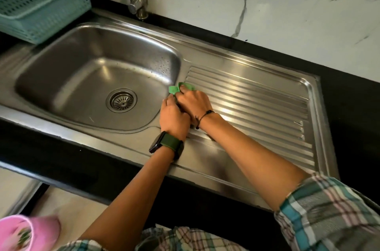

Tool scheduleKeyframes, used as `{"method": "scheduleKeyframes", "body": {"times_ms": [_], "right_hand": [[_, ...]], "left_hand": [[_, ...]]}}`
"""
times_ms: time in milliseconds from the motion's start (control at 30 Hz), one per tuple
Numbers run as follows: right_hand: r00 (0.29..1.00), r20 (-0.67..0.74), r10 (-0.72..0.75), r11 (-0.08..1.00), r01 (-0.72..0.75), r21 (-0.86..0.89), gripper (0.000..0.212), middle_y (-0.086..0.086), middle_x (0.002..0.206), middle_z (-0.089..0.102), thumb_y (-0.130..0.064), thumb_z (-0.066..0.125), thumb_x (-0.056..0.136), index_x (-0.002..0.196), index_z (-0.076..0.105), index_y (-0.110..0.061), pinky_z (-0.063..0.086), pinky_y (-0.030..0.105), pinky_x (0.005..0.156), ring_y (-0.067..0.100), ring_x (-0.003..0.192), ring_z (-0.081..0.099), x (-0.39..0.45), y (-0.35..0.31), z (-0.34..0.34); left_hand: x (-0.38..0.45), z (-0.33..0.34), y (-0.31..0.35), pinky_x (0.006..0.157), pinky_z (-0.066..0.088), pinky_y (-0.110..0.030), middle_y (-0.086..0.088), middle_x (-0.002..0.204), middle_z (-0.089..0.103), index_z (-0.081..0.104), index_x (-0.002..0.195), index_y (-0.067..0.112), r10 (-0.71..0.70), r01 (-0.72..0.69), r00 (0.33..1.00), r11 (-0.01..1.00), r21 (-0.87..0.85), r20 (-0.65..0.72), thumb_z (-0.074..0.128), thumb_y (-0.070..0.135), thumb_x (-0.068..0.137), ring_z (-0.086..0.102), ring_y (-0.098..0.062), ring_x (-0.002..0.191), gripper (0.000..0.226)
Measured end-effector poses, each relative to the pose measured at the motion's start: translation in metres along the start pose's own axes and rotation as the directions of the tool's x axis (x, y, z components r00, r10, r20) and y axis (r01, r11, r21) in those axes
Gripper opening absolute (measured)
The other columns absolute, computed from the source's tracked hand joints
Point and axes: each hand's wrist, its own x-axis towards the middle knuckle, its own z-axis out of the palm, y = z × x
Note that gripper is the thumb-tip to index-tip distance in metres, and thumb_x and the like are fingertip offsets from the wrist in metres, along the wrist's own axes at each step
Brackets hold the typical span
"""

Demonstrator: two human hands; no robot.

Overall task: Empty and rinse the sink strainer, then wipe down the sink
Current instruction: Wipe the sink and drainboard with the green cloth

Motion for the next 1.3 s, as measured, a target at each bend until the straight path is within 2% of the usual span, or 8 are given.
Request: {"method": "scheduleKeyframes", "body": {"times_ms": [133,333,500,600,700,900,1100,1300], "right_hand": [[0.999,-0.041,0.015,0.995,-0.011,0.102,0.035,0.012,0.131,0.046,-0.024,0.033,0.098,0.125,0.052,-0.012,0.040,0.039,0.094,0.032,0.118,0.042,0.011,-0.005,0.007],[0.997,0.009,0.082,0.986,-0.082,0.147,0.030,0.017,0.122,0.041,-0.025,0.035,0.098,0.120,0.048,-0.010,0.042,0.042,0.080,0.036,0.108,0.044,0.013,-0.001,-0.004],[0.986,0.048,0.159,0.972,-0.165,0.168,0.029,0.016,0.122,0.044,-0.027,0.044,0.093,0.117,0.047,-0.011,0.038,0.041,0.072,0.037,0.105,0.047,-0.018,0.010,-0.005],[0.970,-0.008,0.242,0.961,-0.238,0.139,0.032,0.014,0.121,0.039,-0.025,0.051,0.090,0.120,0.048,-0.013,0.045,0.041,0.072,0.035,0.105,0.046,-0.046,0.027,0.000],[0.928,-0.062,0.367,0.925,-0.357,0.125,0.030,0.013,0.120,0.041,-0.021,0.046,0.092,0.121,0.048,-0.013,0.046,0.039,0.072,0.034,0.105,0.047,-0.072,0.042,0.008],[0.840,-0.059,0.539,0.840,-0.531,0.114,0.033,0.015,0.117,0.043,-0.020,0.049,0.089,0.120,0.051,-0.008,0.047,0.038,0.071,0.033,0.105,0.047,-0.126,0.082,0.014],[0.679,-0.059,0.732,0.681,-0.728,0.082,0.034,0.020,0.119,0.044,-0.016,0.046,0.090,0.121,0.052,-0.005,0.046,0.042,0.086,0.038,0.103,0.048,-0.197,0.142,0.020],[0.563,-0.072,0.823,0.566,-0.825,0.017,0.029,0.023,0.118,0.044,-0.014,0.047,0.089,0.114,0.054,0.000,0.045,0.046,0.080,0.042,0.101,0.049,-0.222,0.162,0.018]], "left_hand": [[0.002,-0.003,0.001,0.082,0.030,-0.022,-0.025,0.123,0.052,0.042,0.129,-0.003,-0.019,0.016,0.998,0.998,-0.067,-0.051,0.043,-0.015,0.066,0.047,-0.037,0.112,0.064],[-0.010,0.004,-0.003,0.071,0.031,-0.013,-0.022,0.117,0.056,0.048,0.123,0.000,0.029,-0.031,0.999,0.992,-0.119,-0.019,0.045,-0.014,0.068,0.052,-0.034,0.105,0.058],[-0.017,0.012,0.000,0.098,0.039,-0.035,-0.021,0.133,0.045,0.040,0.131,0.000,0.050,-0.049,0.996,0.999,-0.022,0.080,0.043,-0.012,0.071,0.046,-0.036,0.118,0.061],[-0.019,0.016,0.003,0.109,0.029,-0.039,-0.021,0.139,0.038,0.038,0.131,-0.002,0.105,-0.123,0.982,0.987,0.107,0.158,0.044,-0.009,0.075,0.034,-0.036,0.130,0.057],[-0.028,0.025,0.008,0.112,0.020,-0.031,-0.022,0.144,0.031,0.028,0.136,-0.005,0.159,-0.199,0.962,0.965,0.169,0.220,0.043,-0.009,0.076,0.026,-0.031,0.136,0.063],[-0.049,0.052,0.022,0.116,0.017,-0.037,-0.019,0.149,0.025,0.024,0.139,-0.003,0.238,-0.306,0.903,0.940,0.149,0.357,0.040,-0.009,0.078,0.018,-0.029,0.141,0.063],[-0.068,0.076,0.034,0.117,0.016,-0.036,-0.016,0.151,0.022,0.021,0.141,0.000,0.278,-0.397,0.831,0.903,0.163,0.483,0.038,-0.003,0.085,0.013,-0.025,0.143,0.059],[-0.066,0.062,0.030,0.111,0.028,-0.040,-0.019,0.143,0.033,0.030,0.137,-0.003,0.269,-0.383,0.840,0.909,0.163,0.471,0.041,-0.004,0.083,0.032,-0.033,0.133,0.055]]}}
